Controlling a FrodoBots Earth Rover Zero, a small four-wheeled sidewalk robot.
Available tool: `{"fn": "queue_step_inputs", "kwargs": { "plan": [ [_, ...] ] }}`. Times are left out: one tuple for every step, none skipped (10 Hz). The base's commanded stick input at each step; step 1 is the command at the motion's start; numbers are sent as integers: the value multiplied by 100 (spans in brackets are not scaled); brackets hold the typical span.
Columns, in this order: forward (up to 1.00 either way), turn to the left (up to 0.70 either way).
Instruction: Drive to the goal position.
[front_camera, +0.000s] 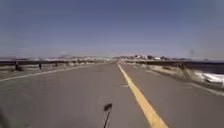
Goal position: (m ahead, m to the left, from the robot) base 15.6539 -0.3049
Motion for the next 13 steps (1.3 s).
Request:
{"fn": "queue_step_inputs", "kwargs": {
  "plan": [
    [100,-1],
    [100,-1],
    [100,-1],
    [100,-1],
    [100,-1],
    [100,-1],
    [100,-1],
    [100,-1],
    [100,-1],
    [100,-1],
    [100,-1],
    [100,-1],
    [100,-1]
  ]
}}
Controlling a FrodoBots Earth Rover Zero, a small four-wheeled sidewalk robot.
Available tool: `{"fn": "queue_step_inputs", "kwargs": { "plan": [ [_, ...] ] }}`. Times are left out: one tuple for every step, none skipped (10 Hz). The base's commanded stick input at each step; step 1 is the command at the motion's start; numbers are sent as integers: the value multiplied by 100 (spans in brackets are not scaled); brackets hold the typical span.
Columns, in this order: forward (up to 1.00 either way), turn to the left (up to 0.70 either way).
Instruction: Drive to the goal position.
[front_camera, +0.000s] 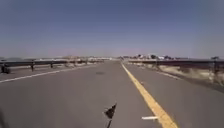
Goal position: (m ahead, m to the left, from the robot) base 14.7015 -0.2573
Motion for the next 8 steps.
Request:
{"fn": "queue_step_inputs", "kwargs": {
  "plan": [
    [100,-1],
    [100,-1],
    [100,-1],
    [100,-1],
    [100,-1],
    [100,-1],
    [100,-1],
    [100,-1]
  ]
}}
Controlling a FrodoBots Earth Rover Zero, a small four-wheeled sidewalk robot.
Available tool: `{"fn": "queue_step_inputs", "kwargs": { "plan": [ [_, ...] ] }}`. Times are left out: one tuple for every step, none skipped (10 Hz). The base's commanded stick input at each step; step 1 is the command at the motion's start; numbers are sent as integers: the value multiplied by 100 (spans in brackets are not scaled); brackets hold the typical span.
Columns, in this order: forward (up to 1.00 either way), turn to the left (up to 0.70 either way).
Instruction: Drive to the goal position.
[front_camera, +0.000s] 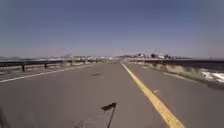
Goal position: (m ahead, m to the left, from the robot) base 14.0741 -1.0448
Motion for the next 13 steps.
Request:
{"fn": "queue_step_inputs", "kwargs": {
  "plan": [
    [100,-1],
    [100,-1],
    [100,-1],
    [100,-1],
    [100,-1],
    [100,-1],
    [100,-1],
    [100,-1],
    [100,-1],
    [100,-1],
    [100,-1],
    [100,-1],
    [100,-1]
  ]
}}
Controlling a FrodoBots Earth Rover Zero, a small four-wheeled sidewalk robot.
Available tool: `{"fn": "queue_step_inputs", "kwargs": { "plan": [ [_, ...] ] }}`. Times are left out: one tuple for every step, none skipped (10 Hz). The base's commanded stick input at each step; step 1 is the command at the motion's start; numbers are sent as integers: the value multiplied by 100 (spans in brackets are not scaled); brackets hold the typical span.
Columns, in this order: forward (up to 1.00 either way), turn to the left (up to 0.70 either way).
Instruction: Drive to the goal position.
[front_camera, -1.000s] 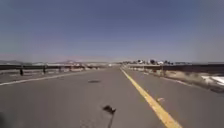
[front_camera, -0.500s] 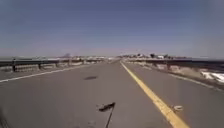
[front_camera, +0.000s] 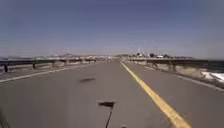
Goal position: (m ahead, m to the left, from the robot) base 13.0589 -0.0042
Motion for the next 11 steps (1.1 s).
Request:
{"fn": "queue_step_inputs", "kwargs": {
  "plan": [
    [100,-1],
    [100,-1],
    [100,-1],
    [100,-1],
    [100,-1],
    [100,-1],
    [100,-1],
    [100,-1],
    [100,-1],
    [100,-1],
    [100,-1]
  ]
}}
